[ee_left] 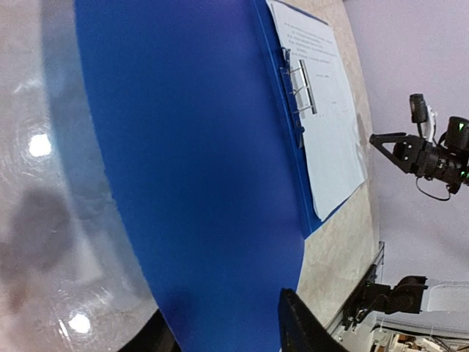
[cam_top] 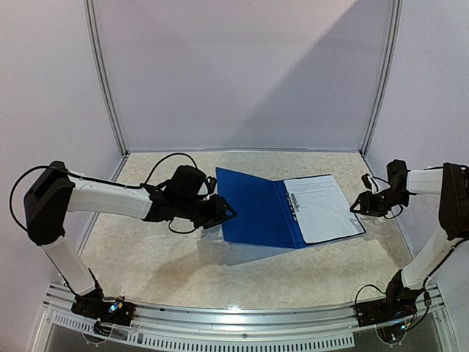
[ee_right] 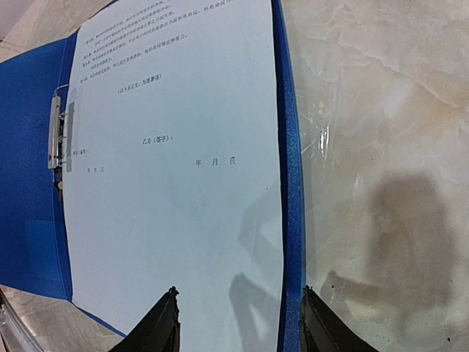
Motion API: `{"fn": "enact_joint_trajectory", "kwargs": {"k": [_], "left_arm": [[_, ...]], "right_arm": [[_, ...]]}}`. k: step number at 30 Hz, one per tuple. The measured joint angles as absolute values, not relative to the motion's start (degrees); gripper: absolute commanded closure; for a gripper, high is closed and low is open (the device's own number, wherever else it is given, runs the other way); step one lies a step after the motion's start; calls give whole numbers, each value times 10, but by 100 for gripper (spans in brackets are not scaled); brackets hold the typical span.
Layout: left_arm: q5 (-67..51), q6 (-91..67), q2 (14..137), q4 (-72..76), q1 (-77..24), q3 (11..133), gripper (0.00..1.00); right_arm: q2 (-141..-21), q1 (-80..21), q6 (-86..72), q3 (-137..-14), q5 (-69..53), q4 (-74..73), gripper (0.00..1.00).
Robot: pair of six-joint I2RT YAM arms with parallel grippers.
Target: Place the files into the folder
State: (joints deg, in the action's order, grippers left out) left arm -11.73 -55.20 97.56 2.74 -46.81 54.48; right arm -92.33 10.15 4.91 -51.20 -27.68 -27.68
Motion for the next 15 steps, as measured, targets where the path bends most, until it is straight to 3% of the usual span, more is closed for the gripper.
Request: {"fn": "enact_joint_trajectory", "kwargs": {"k": [11, 15], "left_arm": [[-148, -583, 990, 56, -469, 543, 100], [-150, -581, 990, 54, -469, 541, 100]], "right_arm": [[-923, 102, 48, -498, -287, -264, 45], [-921, 102, 48, -495, -297, -260, 46]]}}
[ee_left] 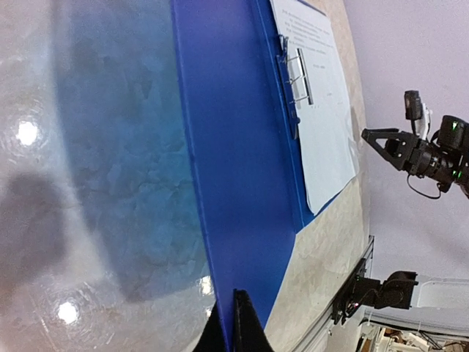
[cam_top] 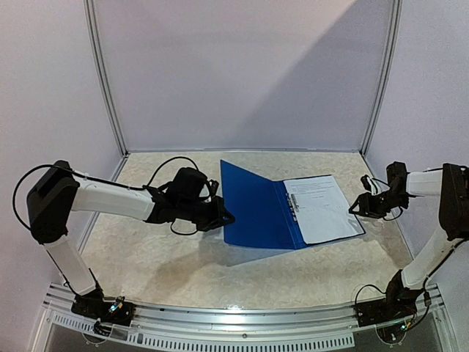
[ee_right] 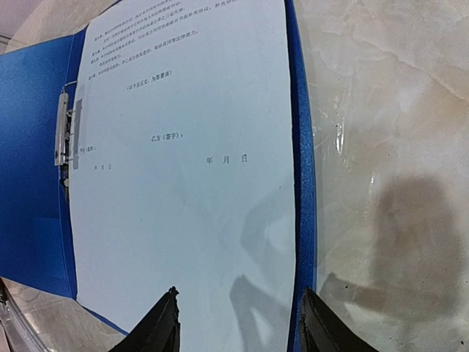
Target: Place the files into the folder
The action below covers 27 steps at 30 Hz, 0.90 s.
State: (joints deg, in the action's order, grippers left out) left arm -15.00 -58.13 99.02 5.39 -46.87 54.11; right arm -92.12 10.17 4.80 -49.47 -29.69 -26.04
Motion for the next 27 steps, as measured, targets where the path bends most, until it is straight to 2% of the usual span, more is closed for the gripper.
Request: {"fn": "enact_joint_trajectory", "kwargs": {"k": [7, 16, 27], "left_arm": [[-145, -565, 954, 14, -469, 507, 100], [-128, -556, 830, -52, -469, 419, 100], [-86, -543, 692, -171, -469, 364, 100]], "right_arm": [[-905, 101, 51, -482, -328, -254, 47], [-877, 59, 71, -467, -367, -251, 49], [-874, -86, 112, -464, -401, -253, 54]]}}
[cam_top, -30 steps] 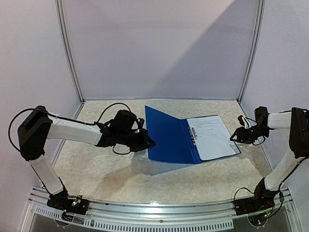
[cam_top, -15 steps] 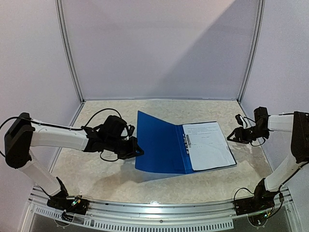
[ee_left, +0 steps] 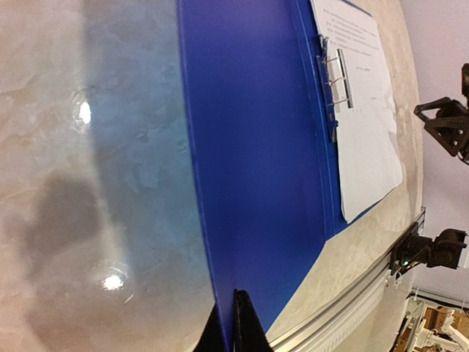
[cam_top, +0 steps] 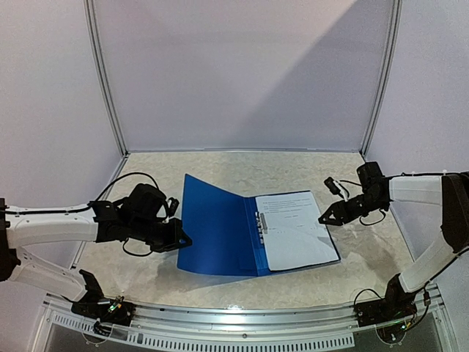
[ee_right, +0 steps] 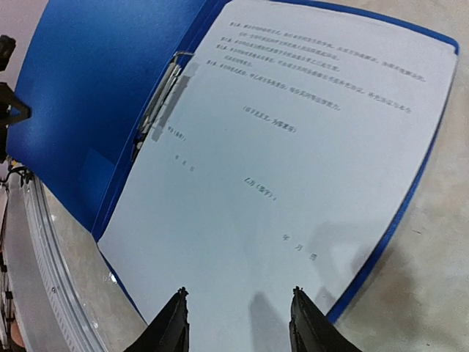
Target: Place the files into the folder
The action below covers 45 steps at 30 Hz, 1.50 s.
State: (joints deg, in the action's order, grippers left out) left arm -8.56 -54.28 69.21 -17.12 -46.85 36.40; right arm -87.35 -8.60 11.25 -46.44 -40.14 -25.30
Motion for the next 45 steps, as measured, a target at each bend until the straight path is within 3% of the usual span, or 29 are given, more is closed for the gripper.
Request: {"fn": "enact_joint_trajectory", "kwargs": {"k": [7, 18, 30, 32, 35, 37, 41, 45], "left_arm": [[-65, -532, 667, -218, -469, 364, 100], [-34, -492, 686, -267, -462, 390, 100], [-30, -475, 698, -288, -459, 415, 100], [-31, -475, 699, -295, -458, 423, 93], [-29, -472, 703, -313, -458, 452, 60], [-19, -466, 708, -333, -457, 482, 49], [28, -445, 726, -401, -457, 569, 40], [115, -409, 755, -473, -455, 712, 38]], "right_arm": [[-881, -158, 122, -469, -406, -256, 60], [-975, -172, 145, -543, -396, -262, 67], [-1027, -189, 142, -547, -380, -261, 76], [-1030, -189, 142, -547, -375, -261, 77], [-1041, -189, 141, -547, -368, -261, 78], [-1043, -187, 141, -547, -368, -261, 79], [-1048, -187, 140, -549, -370, -260, 79], [-1053, -187, 141, -552, -375, -261, 79]]}}
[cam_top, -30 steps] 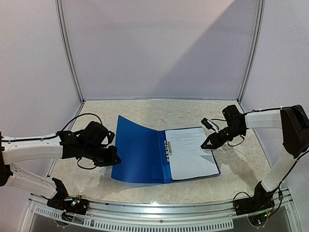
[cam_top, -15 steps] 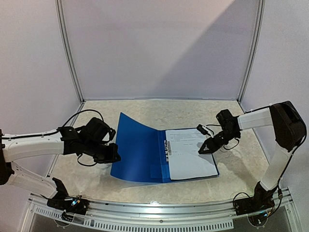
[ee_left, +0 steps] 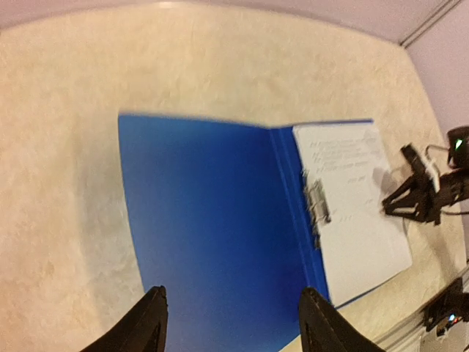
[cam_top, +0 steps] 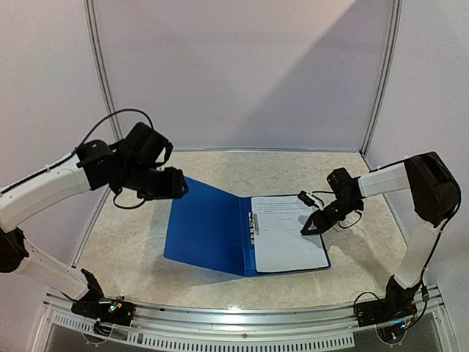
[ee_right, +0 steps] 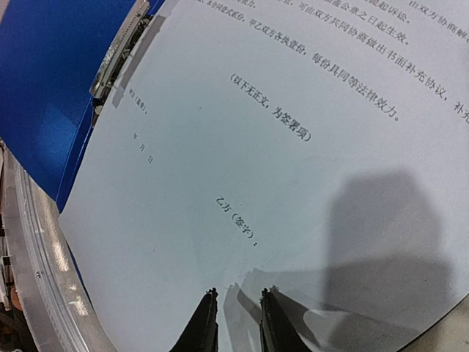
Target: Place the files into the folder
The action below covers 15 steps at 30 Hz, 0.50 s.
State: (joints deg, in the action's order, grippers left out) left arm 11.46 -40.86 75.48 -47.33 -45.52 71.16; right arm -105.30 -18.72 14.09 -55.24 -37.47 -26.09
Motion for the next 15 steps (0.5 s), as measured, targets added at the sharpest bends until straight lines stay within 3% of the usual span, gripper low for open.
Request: {"fn": "enact_joint_trajectory", "kwargs": {"k": [5, 15], "left_arm": [[152, -336, 798, -462, -453, 843, 34], [15, -254, 1004, -280, -452, 836, 34]], "right_arm": [[-1058, -187, 141, -557, -381, -262, 79], [-1063, -187, 141, -563, -383, -269, 79]]}}
